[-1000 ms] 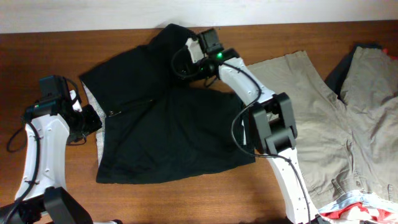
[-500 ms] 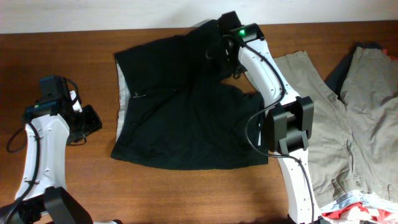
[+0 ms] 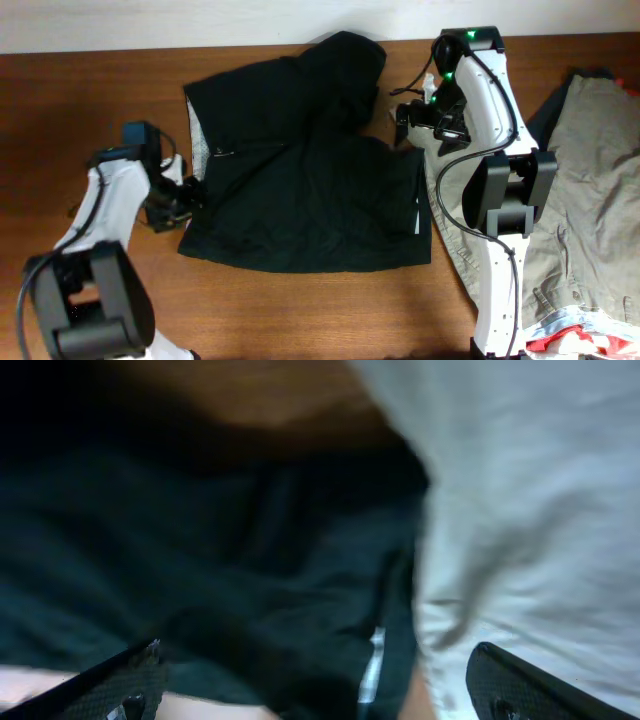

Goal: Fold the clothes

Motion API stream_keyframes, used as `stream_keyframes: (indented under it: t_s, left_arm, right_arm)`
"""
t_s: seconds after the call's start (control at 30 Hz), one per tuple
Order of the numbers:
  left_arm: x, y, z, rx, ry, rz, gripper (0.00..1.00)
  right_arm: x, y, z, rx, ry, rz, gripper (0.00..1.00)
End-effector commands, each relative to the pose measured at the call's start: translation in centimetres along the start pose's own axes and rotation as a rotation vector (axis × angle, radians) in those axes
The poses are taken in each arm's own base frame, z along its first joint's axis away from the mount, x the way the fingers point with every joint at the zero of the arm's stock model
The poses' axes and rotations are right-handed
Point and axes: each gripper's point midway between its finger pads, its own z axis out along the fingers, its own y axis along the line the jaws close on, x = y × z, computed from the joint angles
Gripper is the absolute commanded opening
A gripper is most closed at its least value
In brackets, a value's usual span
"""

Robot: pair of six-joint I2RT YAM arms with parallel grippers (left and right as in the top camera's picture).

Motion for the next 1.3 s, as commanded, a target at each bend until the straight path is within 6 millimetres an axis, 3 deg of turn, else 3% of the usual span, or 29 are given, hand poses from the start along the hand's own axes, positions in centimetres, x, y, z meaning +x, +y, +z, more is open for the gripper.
stream_keyframes:
  t_s: [0.0,0.07,0.1,0.13,0.17,0.2,0.3,0.43,0.5,0.53,0.63,0.8,0.83,0.87,0.93,0.97,1.03,1.1,1.17,1.23,1.27]
  left_arm:
    - [2.0,-0.4,2.5,0.001,0.145,0.031,0.78]
    - [2.1,0.9,3.7,-0.063,0.176,0.027,0.79]
    - [1.8,1.8,4.3,-0.106,0.173,0.031,0.57]
    - [1.8,2.2,5.1,-0.126,0.188,0.03,0.22]
    - [2.0,2.5,6.0,-0.135,0.212,0.028,0.06]
    - [2.5,3.2,6.8,-0.164,0.245,0.014,0.0]
    - [3.6,6.4,6.6,-0.267,0.28,-0.13,0.0]
    - [5.0,10.9,5.2,-0.24,0.332,-0.316,0.0]
    - [5.4,11.9,4.9,-0.238,0.345,-0.331,0.0]
    - [5.6,12.4,4.8,-0.245,0.35,-0.342,0.0]
    - [5.9,12.7,4.7,-0.24,0.355,-0.373,0.0]
    - [5.8,12.7,4.7,-0.239,0.351,-0.373,0.0]
    - [5.7,12.6,4.7,-0.237,0.348,-0.373,0.0]
    - [5.5,12.6,4.8,-0.231,0.34,-0.374,0.0]
    - [5.2,12.6,4.9,-0.228,0.329,-0.374,0.0]
    - [5.2,12.6,4.9,-0.228,0.327,-0.373,0.0]
    - [4.9,12.7,5.0,-0.228,0.316,-0.373,0.0]
    - [4.9,12.7,5.0,-0.227,0.313,-0.373,0.0]
    - [4.8,12.7,5.1,-0.228,0.311,-0.373,0.0]
    - [4.7,12.1,5.2,-0.193,0.309,-0.378,0.0]
    - [4.5,11.8,5.2,-0.174,0.305,-0.38,0.0]
  right_arm:
    - [0.5,1.9,-0.9,-0.092,-0.004,-0.009,0.99]
    - [0.4,1.1,-0.9,-0.044,-0.011,0.004,0.99]
    - [0.3,0.7,-0.9,-0.025,-0.014,0.003,0.99]
    - [0.1,0.7,-0.9,-0.023,-0.023,-0.017,0.99]
    - [-0.4,1.0,-0.8,-0.025,-0.045,-0.049,0.99]
    - [-1.3,1.1,-0.9,-0.03,-0.081,-0.059,0.99]
    - [-4.2,1.9,-0.9,-0.045,-0.19,-0.101,0.99]
    - [-7.6,5.4,0.8,-0.062,-0.307,-0.19,0.98]
    - [-9.3,7.1,1.3,-0.089,-0.37,-0.18,0.91]
    - [-9.7,8.0,1.9,-0.106,-0.38,-0.172,0.84]
    - [-10.5,10.9,5.4,-0.145,-0.371,-0.23,0.76]
    - [-12.6,11.7,10.0,-0.191,-0.369,-0.134,0.64]
    - [-12.8,11.8,10.3,-0.197,-0.372,-0.138,0.56]
    - [-12.8,11.7,10.3,-0.193,-0.37,-0.143,0.07]
    - [-12.8,9.4,8.9,-0.152,-0.367,-0.097,0.04]
    - [-12.9,7.9,6.6,-0.127,-0.389,-0.064,0.04]
    - [-12.8,4.6,-0.3,-0.062,-0.477,0.004,0.04]
    - [-10.9,1.4,-4.2,0.044,-0.485,0.073,0.04]
    - [-7.3,-1.7,-3.3,0.163,-0.343,0.147,0.09]
    - [-5.1,-2.9,-1.8,0.231,-0.235,0.154,0.42]
    - [-4.9,-3.0,-1.7,0.235,-0.224,0.135,0.48]
